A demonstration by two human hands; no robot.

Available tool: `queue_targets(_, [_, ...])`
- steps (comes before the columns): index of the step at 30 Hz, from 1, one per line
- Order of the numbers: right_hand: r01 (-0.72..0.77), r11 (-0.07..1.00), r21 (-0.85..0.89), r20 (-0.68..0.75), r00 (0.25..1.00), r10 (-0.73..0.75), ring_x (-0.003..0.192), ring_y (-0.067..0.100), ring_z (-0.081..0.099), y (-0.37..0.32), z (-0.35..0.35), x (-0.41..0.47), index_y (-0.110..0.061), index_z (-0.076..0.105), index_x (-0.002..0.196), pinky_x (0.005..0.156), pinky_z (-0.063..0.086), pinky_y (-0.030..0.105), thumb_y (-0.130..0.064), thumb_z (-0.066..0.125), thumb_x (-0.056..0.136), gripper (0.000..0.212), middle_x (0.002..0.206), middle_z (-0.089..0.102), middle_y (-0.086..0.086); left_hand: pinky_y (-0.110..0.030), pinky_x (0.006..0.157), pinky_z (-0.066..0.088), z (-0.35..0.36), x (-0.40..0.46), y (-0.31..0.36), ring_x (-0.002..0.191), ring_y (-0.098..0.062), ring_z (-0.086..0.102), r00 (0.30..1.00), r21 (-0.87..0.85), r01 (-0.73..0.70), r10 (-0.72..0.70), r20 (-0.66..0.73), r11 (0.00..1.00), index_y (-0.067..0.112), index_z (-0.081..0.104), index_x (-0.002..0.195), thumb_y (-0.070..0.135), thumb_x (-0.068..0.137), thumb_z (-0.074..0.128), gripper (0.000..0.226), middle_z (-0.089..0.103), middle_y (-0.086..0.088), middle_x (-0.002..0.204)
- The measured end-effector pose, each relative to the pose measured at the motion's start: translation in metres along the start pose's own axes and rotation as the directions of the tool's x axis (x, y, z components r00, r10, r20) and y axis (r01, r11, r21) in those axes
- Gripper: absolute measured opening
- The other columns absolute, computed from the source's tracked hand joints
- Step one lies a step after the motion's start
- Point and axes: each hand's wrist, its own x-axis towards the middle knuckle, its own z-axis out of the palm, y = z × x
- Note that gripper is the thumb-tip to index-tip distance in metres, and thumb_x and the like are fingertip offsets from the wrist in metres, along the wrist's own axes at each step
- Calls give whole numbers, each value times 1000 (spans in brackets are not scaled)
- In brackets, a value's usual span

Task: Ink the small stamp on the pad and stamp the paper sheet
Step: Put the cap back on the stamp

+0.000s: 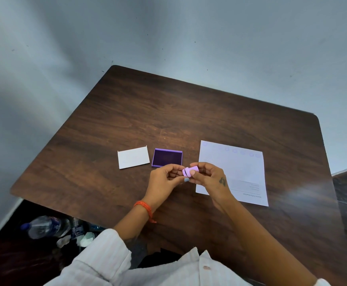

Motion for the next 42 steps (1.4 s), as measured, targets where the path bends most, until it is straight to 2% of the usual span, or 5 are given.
queue_targets(5, [25,994,-103,49,999,-20,89,19,67,-1,-5,3,-15,65,101,80,55,25,-18,69,79,23,100,70,7,-12,75,53,-4,0,2,86,-7,67,1000,-70,-3,4,26,998,22,68,99,17,73,75,27,72,3,93])
queue_targets(11, [53,990,-134,91,995,-41,79,11,67,-6,-11,4,-21,67,91,64,51,7,-23,70,78,14,86,69,-2,-9,70,52,-1,1,5,84,-5,68,999,-124,43,-41,23,991,26,69,95,16,72,75,25,71,7,88])
queue_targets(21, [-92,985,-143,54,993,101,69,13,71,-3,-10,7,-20,64,86,64,57,17,-42,63,79,23,85,71,4,-6,72,50,1,5,4,83,3,65,999,-98,19,-15,45,995,26,70,95,17,73,75,25,70,12,86])
queue_targets(26, [-59,997,-57,80,995,64,88,21,68,-3,-13,9,-18,61,100,73,58,25,-18,68,80,22,103,67,9,-6,71,50,2,6,3,83,2,66,998,-103,33,-29,48,994,29,69,93,16,72,75,25,70,12,86])
queue_targets(42, [-63,989,-131,58,996,71,82,20,68,0,-12,10,-10,65,100,67,56,19,-20,71,77,25,98,70,11,-7,69,51,6,7,-2,82,3,66,998,-47,31,-28,60,998,26,67,92,17,71,76,24,69,10,87])
